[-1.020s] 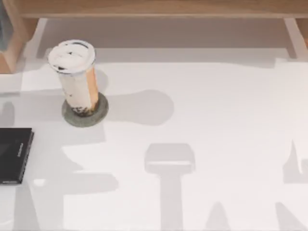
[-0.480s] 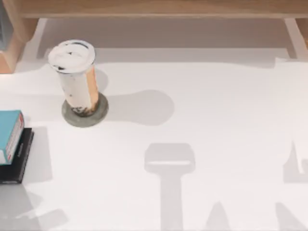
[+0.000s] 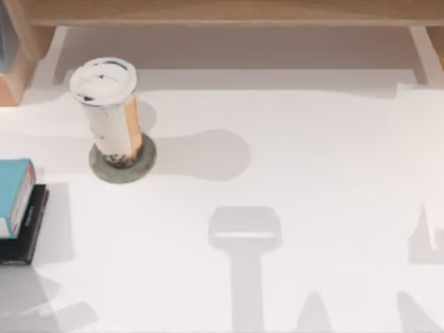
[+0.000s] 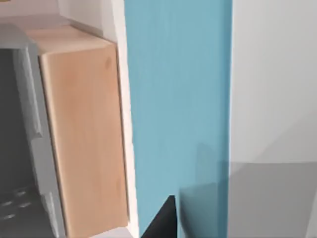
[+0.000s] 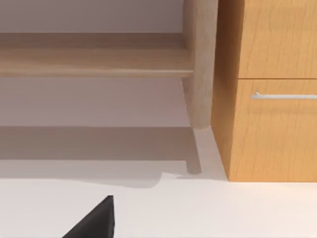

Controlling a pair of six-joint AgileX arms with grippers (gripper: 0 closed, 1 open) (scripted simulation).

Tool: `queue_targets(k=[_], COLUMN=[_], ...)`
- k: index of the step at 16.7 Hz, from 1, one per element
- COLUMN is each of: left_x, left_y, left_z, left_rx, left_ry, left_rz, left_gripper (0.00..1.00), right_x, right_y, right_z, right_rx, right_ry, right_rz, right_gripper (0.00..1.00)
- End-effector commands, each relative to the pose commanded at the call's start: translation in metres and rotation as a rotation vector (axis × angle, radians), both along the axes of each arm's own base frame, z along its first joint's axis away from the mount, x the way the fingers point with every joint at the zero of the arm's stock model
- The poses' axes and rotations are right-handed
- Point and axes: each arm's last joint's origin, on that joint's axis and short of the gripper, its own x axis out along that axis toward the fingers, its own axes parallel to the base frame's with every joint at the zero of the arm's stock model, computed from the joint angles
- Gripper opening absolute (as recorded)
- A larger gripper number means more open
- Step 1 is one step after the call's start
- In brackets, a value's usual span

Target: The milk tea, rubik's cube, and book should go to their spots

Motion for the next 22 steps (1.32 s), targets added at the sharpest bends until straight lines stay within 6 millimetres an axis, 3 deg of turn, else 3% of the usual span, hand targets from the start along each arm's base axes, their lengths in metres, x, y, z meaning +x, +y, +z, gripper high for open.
queue_targets(k=[7,20,22], left_x=[0.001,0.001,0.001], left_y=[-0.0009,-0.0009,-0.0009], left_z=[-0.005,-0.005,-0.005], left_rx=[-0.012,-0.012,-0.012], left_ry=[0.018,0.018,0.018], left_rz=[0.004,0.004,0.004], left_gripper=[0.0,0.98,1.0], right_x=[0.0,0.0,0.0], right_y=[0.0,0.0,0.0], right_z=[0.0,0.0,0.0], right_rx=[0.0,0.0,0.0], right_ry=[0.0,0.0,0.0], right_rz=[0.0,0.0,0.0], right_gripper=[1.0,1.0,1.0])
